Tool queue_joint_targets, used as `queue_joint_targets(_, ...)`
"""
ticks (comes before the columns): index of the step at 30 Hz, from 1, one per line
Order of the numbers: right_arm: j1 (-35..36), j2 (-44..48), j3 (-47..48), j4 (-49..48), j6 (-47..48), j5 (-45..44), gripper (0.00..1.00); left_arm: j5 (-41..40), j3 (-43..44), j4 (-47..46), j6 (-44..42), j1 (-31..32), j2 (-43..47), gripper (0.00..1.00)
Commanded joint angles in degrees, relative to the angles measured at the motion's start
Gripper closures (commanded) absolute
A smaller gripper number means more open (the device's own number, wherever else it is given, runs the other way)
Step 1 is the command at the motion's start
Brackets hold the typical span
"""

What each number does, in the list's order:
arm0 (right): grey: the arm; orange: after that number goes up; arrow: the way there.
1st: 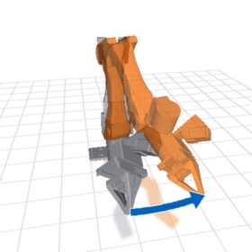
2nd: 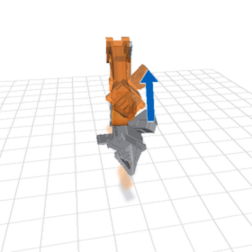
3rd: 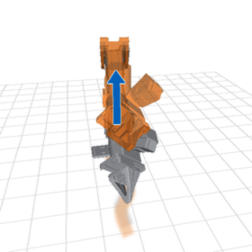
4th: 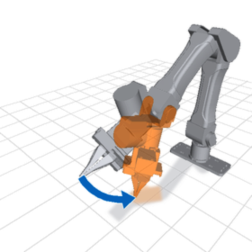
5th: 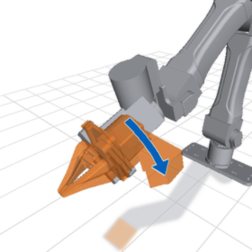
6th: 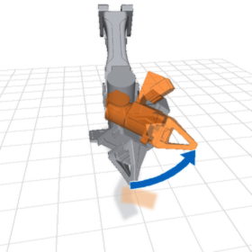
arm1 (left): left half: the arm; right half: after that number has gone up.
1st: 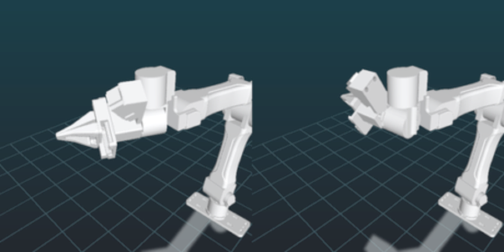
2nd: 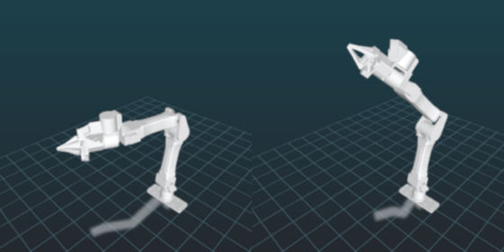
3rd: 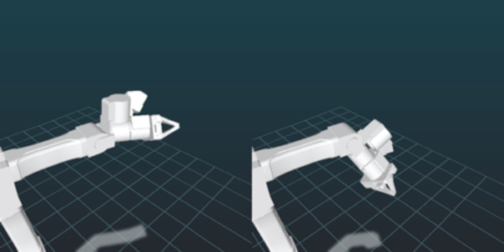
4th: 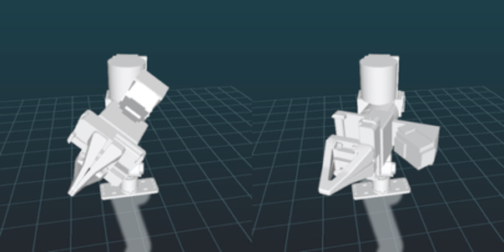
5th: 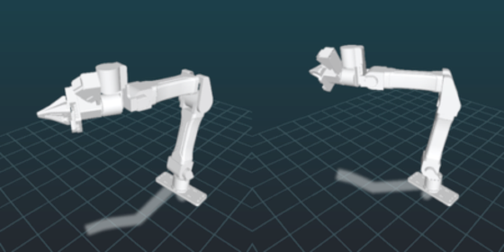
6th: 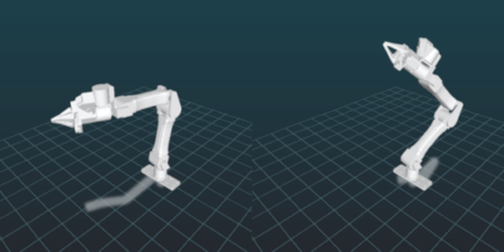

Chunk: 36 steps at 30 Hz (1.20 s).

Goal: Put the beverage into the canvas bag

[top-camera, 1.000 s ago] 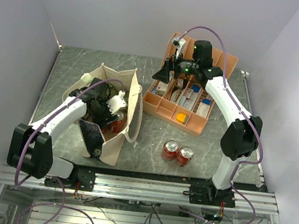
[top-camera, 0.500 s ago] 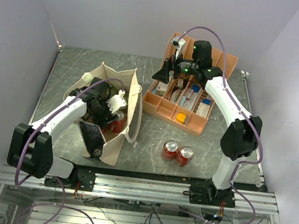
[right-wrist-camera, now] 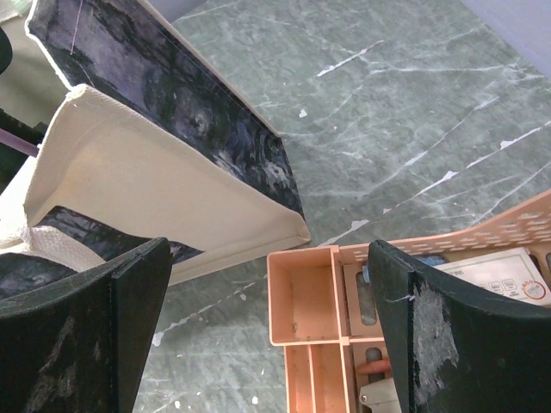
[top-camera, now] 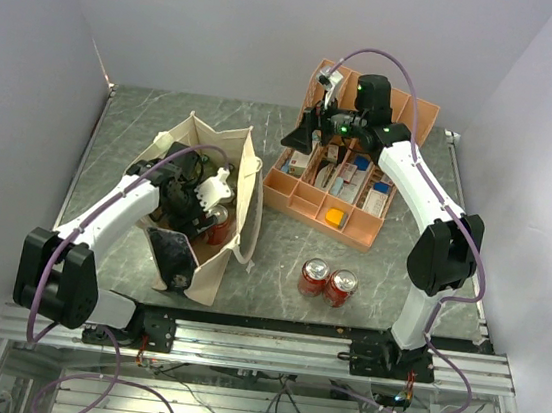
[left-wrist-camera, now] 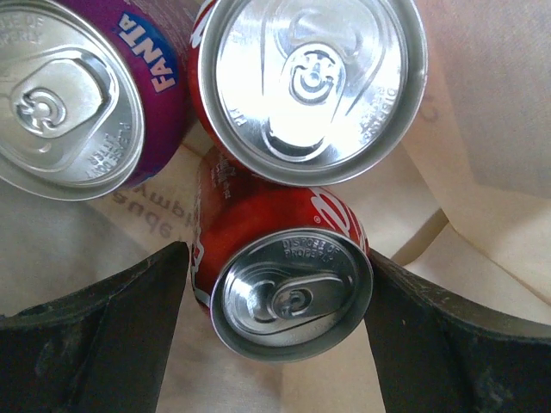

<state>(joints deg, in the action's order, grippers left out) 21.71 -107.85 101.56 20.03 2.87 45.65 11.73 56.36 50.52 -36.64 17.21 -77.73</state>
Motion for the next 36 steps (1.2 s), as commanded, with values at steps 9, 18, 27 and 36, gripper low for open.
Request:
queue_joint_targets(9, -0.4, -1.4, 1.0, -0.4, 0.1, 1.3, 0.04, 1.8, 3.4, 2.5, -2.8, -0.7, 2.1, 0.07)
queue_joint_targets(18, -2.2, -3.1, 2.2, -1.0, -1.8, 2.5, 0.04, 4.9, 4.2, 4.9, -5.9, -1.0, 3.0, 0.03)
queue_joint_targets(27, -4.1, -5.9, 4.9, -1.0, -3.8, 3.9, 0.04, 5.1, 4.2, 5.3, -7.4, -1.1, 4.0, 0.02)
queue_joint_targets(36, -6.6, -9.7, 8.1, -0.4, -6.0, 5.8, 0.04, 7.9, 7.1, 5.4, -5.4, -2.0, 1.8, 0.04)
